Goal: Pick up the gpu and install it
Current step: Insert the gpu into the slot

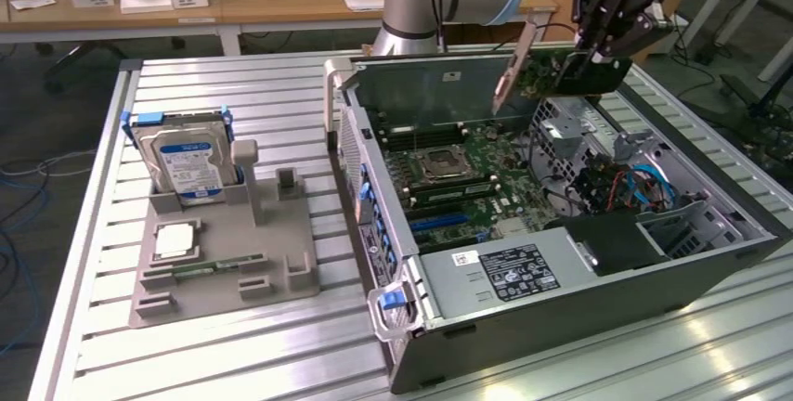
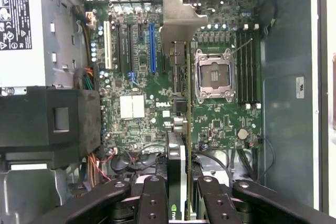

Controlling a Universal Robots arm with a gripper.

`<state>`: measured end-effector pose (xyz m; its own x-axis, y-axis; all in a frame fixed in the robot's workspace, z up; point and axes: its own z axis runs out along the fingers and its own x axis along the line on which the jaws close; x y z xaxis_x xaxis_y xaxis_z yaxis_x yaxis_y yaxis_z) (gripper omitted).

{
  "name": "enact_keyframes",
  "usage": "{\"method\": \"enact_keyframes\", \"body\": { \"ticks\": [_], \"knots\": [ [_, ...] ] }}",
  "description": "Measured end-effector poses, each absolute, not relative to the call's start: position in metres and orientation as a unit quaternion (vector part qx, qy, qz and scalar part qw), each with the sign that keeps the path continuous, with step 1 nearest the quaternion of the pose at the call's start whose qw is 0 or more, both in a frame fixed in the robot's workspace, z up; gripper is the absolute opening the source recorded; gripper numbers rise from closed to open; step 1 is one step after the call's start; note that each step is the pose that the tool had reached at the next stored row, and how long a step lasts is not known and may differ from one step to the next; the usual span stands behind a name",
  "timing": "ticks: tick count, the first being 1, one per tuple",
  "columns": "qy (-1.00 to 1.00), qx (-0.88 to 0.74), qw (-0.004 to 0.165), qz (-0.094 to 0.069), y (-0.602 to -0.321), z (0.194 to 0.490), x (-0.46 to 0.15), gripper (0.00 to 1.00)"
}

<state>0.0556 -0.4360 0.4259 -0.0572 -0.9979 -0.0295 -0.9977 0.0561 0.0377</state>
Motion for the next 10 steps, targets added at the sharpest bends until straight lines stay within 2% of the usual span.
{"method": "enact_keyframes", "body": {
  "ticks": [10],
  "knots": [
    [-0.713,0.701,-0.009,-0.017,-0.4360,0.4195,0.0536,0.27]
  ]
}}
